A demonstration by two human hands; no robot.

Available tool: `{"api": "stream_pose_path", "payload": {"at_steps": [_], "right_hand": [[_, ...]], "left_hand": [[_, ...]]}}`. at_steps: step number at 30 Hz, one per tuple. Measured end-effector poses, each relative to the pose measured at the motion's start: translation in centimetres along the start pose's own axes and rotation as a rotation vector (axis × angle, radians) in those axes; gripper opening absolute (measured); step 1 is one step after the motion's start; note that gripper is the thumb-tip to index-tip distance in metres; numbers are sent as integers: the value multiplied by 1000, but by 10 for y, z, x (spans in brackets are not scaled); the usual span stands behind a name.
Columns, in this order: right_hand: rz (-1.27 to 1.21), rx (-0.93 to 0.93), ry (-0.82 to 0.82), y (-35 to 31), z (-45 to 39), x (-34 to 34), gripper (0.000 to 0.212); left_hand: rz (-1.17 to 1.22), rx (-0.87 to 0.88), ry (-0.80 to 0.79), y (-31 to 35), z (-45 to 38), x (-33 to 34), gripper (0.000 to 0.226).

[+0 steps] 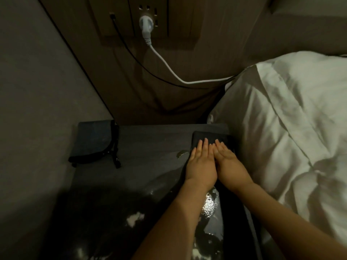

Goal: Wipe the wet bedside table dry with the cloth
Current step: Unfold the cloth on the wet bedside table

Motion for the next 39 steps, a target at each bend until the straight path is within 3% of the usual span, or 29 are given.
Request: {"api": "stream_pose_path", "payload": {"at_steps": [14, 19, 22, 24, 25, 28, 31, 39], "right_hand": [[8, -124, -41, -118, 7, 34, 57], [38, -128, -39, -141, 14, 42, 55], [101, -92, -8, -147, 10, 32, 51], [136, -88, 25, -150, 5, 25, 48], [125, -85, 30, -151, 4, 24, 48], [54, -59, -9, -155, 7, 35, 54], [36, -21, -25, -160, 9, 44, 64], [43, 21, -41, -179, 3, 50, 67]], "left_hand": [[21, -136, 1, -96, 75, -8, 64], [59, -80, -30, -116, 94, -23, 63], [144, -60, 190, -145, 107, -59, 53], [146, -147, 401, -179, 116, -86, 55], [136, -207, 428, -199, 118, -95, 60], [26, -299, 218, -245, 109, -99, 75], [-59, -284, 42, -261, 104, -85, 73], [-110, -309, 164, -265, 93, -80, 55]]}}
Point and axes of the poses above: each hand's wrist, its own z-axis away from the middle knuckle, its own x-axis out of the palm, y = z × x, the point moved 5 cm from there along -z, towards the middle knuckle, and after that the axes turned 3 degrees about -y, right-handed, at the moved point
